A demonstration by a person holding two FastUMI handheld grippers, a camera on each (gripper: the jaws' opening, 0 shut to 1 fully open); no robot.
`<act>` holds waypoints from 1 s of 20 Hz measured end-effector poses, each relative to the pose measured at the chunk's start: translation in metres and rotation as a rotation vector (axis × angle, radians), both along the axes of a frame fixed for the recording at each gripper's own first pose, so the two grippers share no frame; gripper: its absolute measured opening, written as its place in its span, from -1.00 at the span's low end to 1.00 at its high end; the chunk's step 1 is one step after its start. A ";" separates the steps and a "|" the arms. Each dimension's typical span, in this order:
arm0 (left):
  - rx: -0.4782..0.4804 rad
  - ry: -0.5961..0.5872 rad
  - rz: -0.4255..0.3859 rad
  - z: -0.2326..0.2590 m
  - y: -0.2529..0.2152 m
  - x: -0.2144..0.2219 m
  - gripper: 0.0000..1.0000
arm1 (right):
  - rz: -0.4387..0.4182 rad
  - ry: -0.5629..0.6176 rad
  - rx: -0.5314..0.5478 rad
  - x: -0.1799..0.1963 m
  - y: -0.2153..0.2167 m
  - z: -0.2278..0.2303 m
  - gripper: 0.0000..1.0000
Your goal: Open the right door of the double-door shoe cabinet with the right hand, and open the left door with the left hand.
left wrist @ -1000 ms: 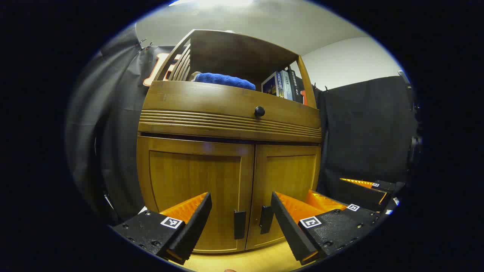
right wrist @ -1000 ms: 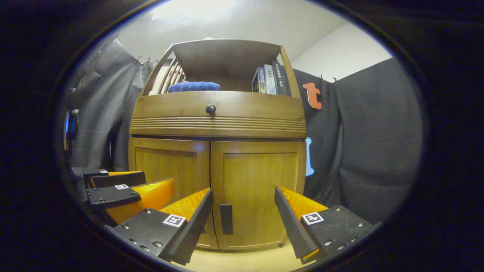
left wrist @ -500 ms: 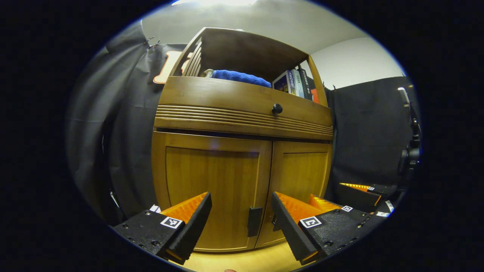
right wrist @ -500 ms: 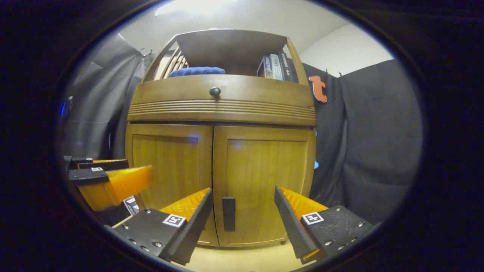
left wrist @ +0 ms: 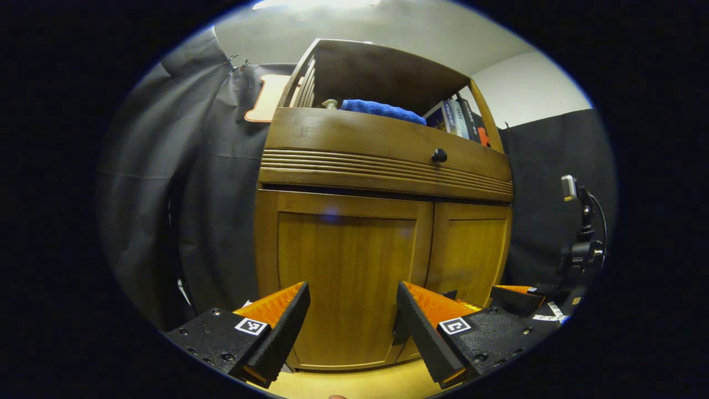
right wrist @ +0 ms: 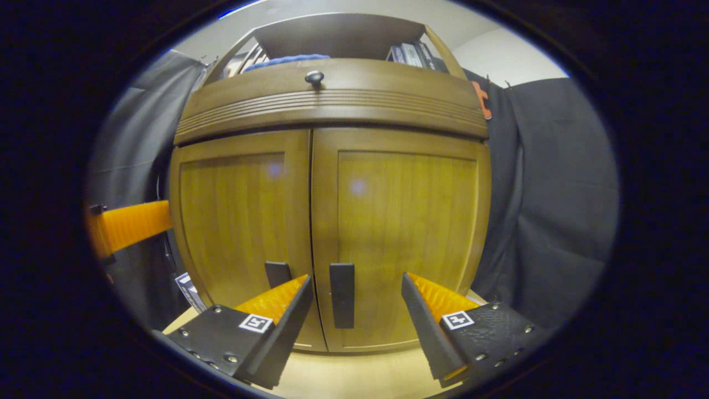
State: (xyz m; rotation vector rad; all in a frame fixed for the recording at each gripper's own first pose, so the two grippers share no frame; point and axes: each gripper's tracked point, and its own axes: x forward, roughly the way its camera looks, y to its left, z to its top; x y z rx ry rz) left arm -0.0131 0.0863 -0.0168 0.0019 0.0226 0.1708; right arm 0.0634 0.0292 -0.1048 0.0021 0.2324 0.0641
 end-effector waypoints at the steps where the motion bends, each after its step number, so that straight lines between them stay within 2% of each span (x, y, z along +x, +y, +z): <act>1: 0.000 0.002 0.009 -0.002 0.004 0.001 0.90 | 0.010 0.010 0.001 0.005 0.005 -0.003 0.72; 2: 0.001 0.006 0.019 -0.003 0.009 0.001 0.90 | 0.022 0.018 0.004 0.010 0.008 -0.006 0.63; 4: 0.005 0.014 0.037 -0.006 0.016 0.002 0.94 | 0.032 0.036 0.006 0.022 0.015 -0.014 0.69; 5: 0.007 0.017 0.045 -0.008 0.020 0.003 0.94 | 0.035 0.038 0.007 0.031 0.019 -0.017 0.29; 8: 0.008 0.027 0.058 -0.011 0.026 0.004 0.94 | 0.030 0.047 -0.015 0.048 0.022 -0.018 0.25; 9: 0.010 0.029 0.061 -0.011 0.028 0.005 0.94 | 0.035 0.057 -0.016 0.056 0.024 -0.023 0.10; 10: 0.012 0.030 0.063 -0.012 0.029 0.005 0.94 | 0.032 0.075 -0.011 0.061 0.025 -0.028 0.09; 12: 0.015 0.030 0.074 -0.012 0.034 0.006 0.94 | 0.020 0.083 0.007 0.054 0.023 -0.025 -0.27; 14: 0.015 0.033 0.080 -0.012 0.036 0.007 0.94 | 0.005 0.094 0.027 0.053 0.022 -0.025 -0.43; 20: 0.014 0.032 0.080 -0.013 0.034 0.005 0.94 | -0.003 0.104 0.036 0.038 0.017 -0.020 -0.43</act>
